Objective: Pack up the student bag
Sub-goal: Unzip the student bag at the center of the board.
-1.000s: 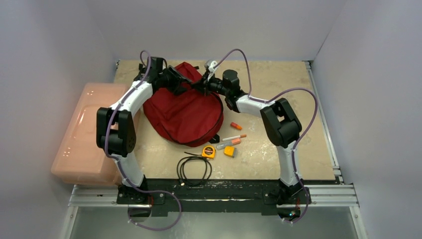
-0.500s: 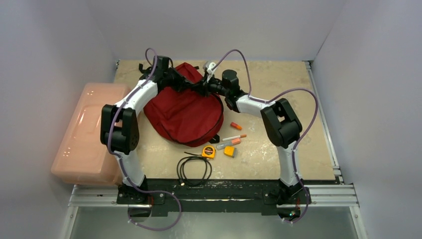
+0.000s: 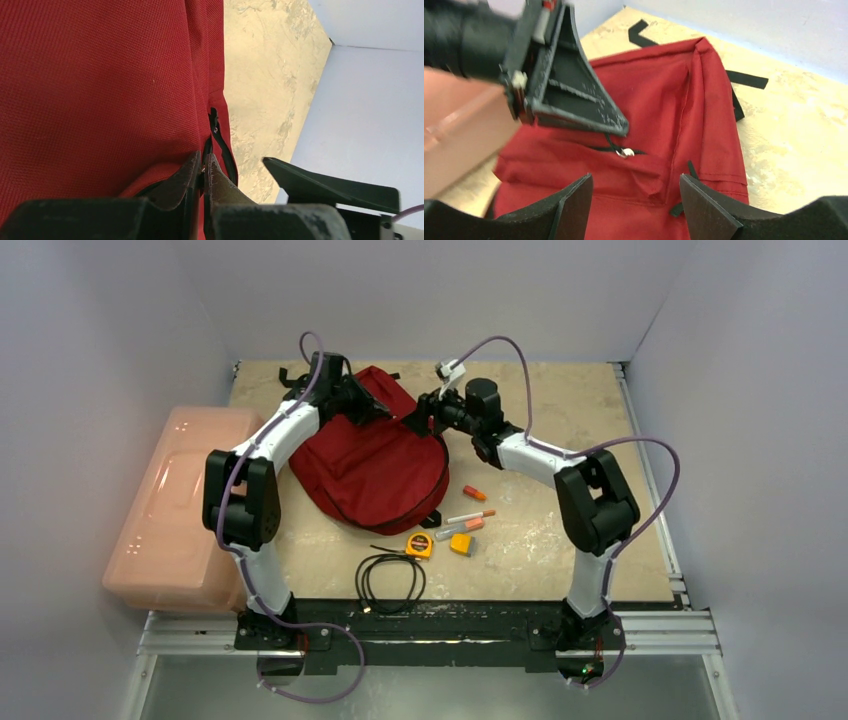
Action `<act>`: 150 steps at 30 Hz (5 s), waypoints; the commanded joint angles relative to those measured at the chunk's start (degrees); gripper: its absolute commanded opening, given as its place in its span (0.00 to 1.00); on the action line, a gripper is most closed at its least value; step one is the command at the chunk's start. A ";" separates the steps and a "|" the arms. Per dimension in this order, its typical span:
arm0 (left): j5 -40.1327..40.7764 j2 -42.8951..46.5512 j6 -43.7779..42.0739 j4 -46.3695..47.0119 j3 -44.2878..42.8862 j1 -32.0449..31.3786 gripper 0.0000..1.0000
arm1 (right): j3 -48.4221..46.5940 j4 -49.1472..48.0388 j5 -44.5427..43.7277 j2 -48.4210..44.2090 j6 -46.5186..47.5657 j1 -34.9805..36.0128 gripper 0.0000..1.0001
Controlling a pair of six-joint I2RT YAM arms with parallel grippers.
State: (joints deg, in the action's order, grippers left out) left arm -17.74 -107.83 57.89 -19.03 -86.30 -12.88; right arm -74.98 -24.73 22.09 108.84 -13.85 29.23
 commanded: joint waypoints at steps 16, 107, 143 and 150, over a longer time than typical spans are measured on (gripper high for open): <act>0.09 2.28 -8.59 -5.02 -3.90 -1.09 0.00 | -0.44 -17.33 2.65 10.22 14.53 0.03 0.33; 32.68 -5.43 -54.55 -23.63 -17.27 -13.25 0.65 | 0.15 -0.17 -15.93 6.29 -37.58 6.98 0.00; 42.82 0.82 -54.93 -20.11 -13.98 -14.15 0.00 | -4.47 16.99 -20.13 -0.38 -17.54 8.54 0.27; 41.30 -0.36 -51.51 -24.05 -15.93 -14.18 0.00 | 0.56 25.66 -28.97 -13.12 -3.95 9.15 0.53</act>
State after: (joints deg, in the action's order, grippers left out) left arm 24.45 -108.86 3.64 -40.97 -99.72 -27.40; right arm -76.09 -4.49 0.91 104.29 -29.47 37.89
